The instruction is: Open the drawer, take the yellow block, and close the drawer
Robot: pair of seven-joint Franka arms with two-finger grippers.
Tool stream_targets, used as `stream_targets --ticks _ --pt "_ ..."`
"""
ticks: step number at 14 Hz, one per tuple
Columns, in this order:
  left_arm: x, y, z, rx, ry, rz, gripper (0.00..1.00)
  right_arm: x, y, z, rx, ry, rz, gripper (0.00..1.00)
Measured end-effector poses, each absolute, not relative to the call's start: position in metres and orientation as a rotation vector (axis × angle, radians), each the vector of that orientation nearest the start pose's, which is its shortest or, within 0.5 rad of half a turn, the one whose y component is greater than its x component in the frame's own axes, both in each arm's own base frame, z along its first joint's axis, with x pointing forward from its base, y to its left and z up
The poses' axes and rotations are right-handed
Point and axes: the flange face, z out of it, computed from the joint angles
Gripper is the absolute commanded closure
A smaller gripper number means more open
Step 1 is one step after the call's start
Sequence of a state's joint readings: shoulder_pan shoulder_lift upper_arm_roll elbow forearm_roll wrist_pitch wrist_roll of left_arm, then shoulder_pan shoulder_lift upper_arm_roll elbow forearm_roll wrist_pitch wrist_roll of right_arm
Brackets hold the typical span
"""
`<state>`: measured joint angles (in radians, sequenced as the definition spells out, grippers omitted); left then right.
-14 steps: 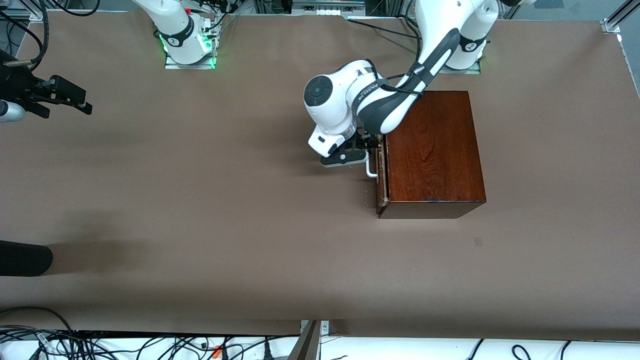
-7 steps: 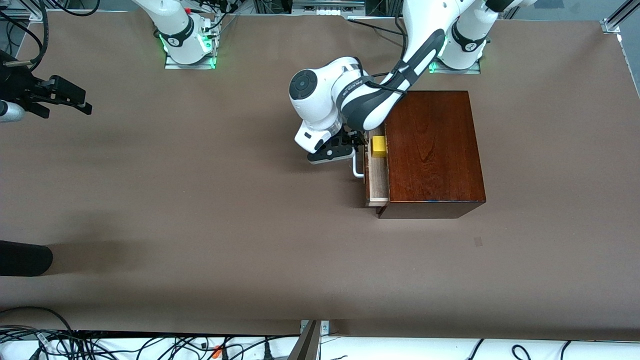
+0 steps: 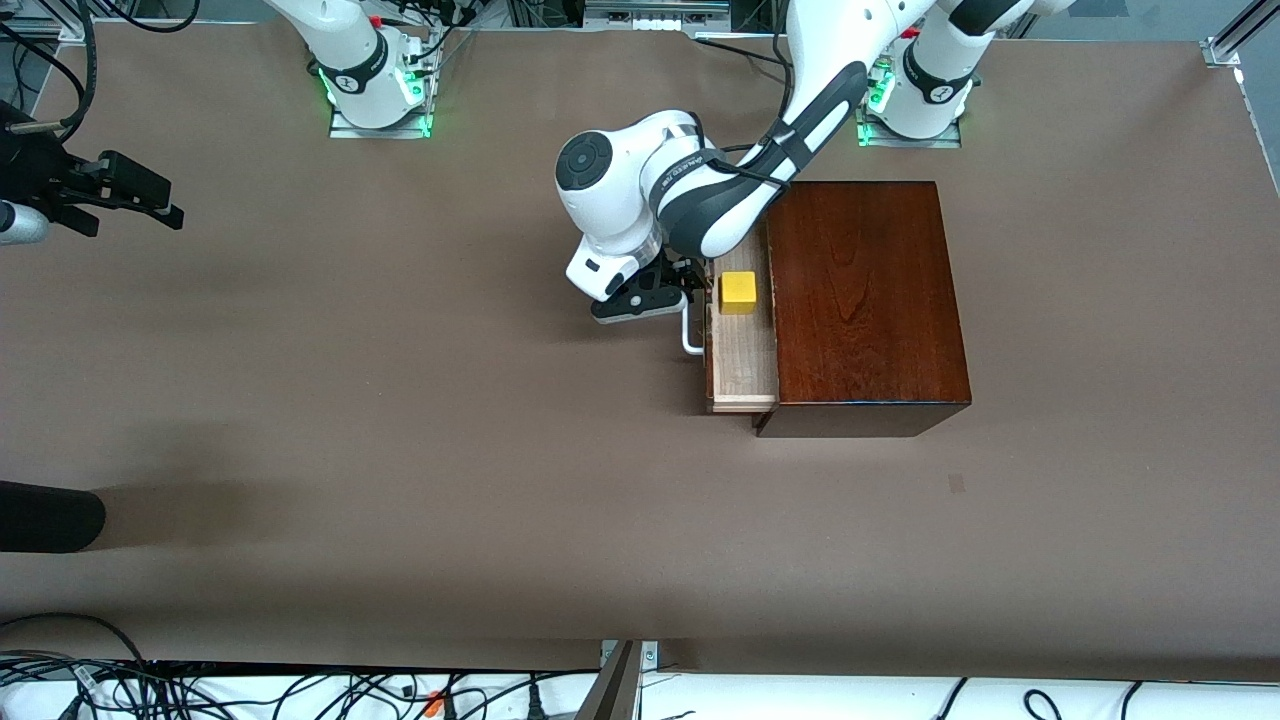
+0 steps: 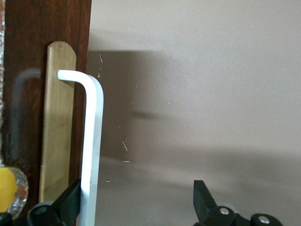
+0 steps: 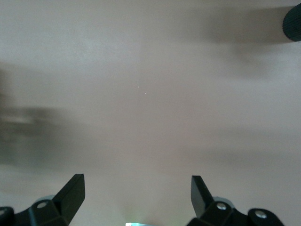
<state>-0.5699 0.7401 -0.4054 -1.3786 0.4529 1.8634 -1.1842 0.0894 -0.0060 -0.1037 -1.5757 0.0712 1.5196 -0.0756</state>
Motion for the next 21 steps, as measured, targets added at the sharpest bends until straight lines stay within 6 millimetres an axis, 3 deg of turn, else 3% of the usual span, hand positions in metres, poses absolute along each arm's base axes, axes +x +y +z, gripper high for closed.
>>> stream_targets --ticks 3,10,12,14,17,19,20,21 --pt "0.464 -0.551 0.286 -2.933 -0.149 -0.067 0.00 0.547 -0.004 0.621 -3.065 -0.085 0.072 0.00" --pt "0.465 -0.566 0.287 -2.956 -0.183 -0.078 0.00 0.547 -0.006 0.621 -3.065 -0.081 0.074 0.00" --pt "0.468 -0.568 0.295 -2.976 -0.205 -0.082 0.00 0.548 -0.006 0.620 -3.065 -0.081 0.074 0.00" --pt "0.482 -0.567 0.325 -3.030 -0.266 -0.085 0.00 0.548 -0.006 0.620 -3.065 -0.081 0.074 0.00" --pt "0.502 -0.543 0.401 -3.087 -0.346 -0.090 0.00 0.548 -0.006 0.620 -3.065 -0.081 0.074 0.00" --pt "0.517 -0.510 0.454 -3.110 -0.374 -0.088 0.00 0.548 -0.005 0.619 -3.066 -0.081 0.077 0.00" --pt "0.531 -0.476 0.488 -3.110 -0.390 -0.078 0.00 0.552 -0.004 0.613 -3.066 -0.083 0.093 0.00" --pt "0.541 -0.452 0.507 -3.108 -0.396 -0.067 0.00 0.554 -0.003 0.608 -3.065 -0.089 0.107 0.00"
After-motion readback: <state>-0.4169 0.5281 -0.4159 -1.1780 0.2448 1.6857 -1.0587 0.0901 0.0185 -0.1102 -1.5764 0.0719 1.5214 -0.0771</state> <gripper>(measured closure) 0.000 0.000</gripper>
